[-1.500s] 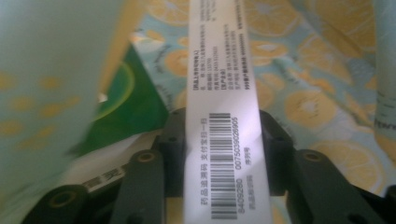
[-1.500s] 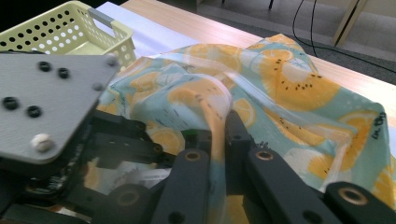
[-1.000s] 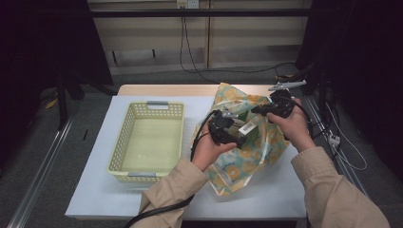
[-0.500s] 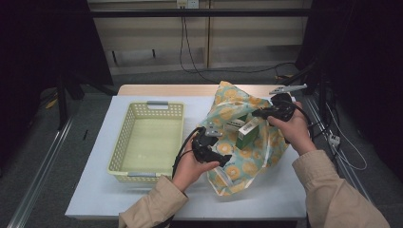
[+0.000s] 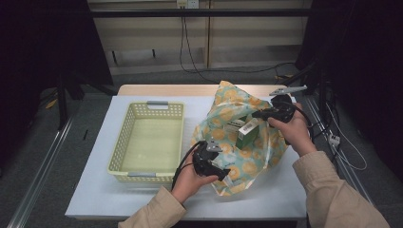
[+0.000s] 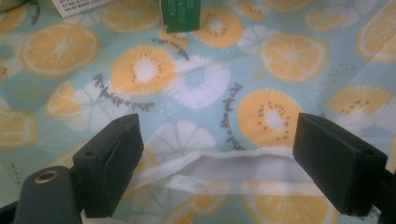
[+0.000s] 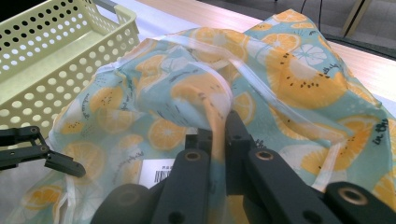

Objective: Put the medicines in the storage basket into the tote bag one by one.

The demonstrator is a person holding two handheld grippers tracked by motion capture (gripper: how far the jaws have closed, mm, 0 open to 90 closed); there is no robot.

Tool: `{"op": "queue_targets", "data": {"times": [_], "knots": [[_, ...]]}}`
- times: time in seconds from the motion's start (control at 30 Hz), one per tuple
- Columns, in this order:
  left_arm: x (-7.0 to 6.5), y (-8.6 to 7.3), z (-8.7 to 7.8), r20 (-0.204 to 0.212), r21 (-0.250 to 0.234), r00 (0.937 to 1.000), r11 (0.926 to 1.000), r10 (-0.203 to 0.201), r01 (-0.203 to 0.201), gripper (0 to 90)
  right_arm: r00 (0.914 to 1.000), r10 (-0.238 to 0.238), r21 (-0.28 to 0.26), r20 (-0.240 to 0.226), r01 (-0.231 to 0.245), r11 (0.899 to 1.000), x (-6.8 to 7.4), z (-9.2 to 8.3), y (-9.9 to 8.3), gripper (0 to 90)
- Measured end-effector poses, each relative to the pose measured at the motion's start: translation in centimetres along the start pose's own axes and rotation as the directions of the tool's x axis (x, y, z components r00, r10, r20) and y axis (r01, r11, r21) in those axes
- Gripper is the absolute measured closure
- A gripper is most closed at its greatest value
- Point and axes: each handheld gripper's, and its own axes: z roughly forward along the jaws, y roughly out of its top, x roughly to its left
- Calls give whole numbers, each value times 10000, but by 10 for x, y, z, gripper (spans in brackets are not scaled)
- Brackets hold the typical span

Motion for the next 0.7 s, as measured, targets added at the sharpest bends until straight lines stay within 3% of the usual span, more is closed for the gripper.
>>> {"op": "queue_targets", "data": {"times": [0.03,0.1,0.27,0.4,0.57,0.7], "knots": [[0,-1,1,-151,35,9999,10000,-36,36,156,10000,-19,7,6,19,10000,0,0,0,887],[1,-5,3,85,-88,10000,9999,52,-51,153,10000,-26,1,-2,26,10000,1,0,0,887],[3,-10,3,-186,97,9998,9999,41,-40,155,10000,-20,1,-33,20,10000,0,2,0,887],[0,-12,4,-474,280,9979,9987,445,-432,190,10000,24,34,-24,-24,10000,0,3,-2,887],[0,-12,5,-500,201,9975,9986,492,-483,198,10000,15,20,-12,-15,10000,0,2,-2,887],[-2,-11,4,-405,185,9979,9986,512,-504,298,10000,37,-27,4,-37,10000,-1,1,-2,887]]}}
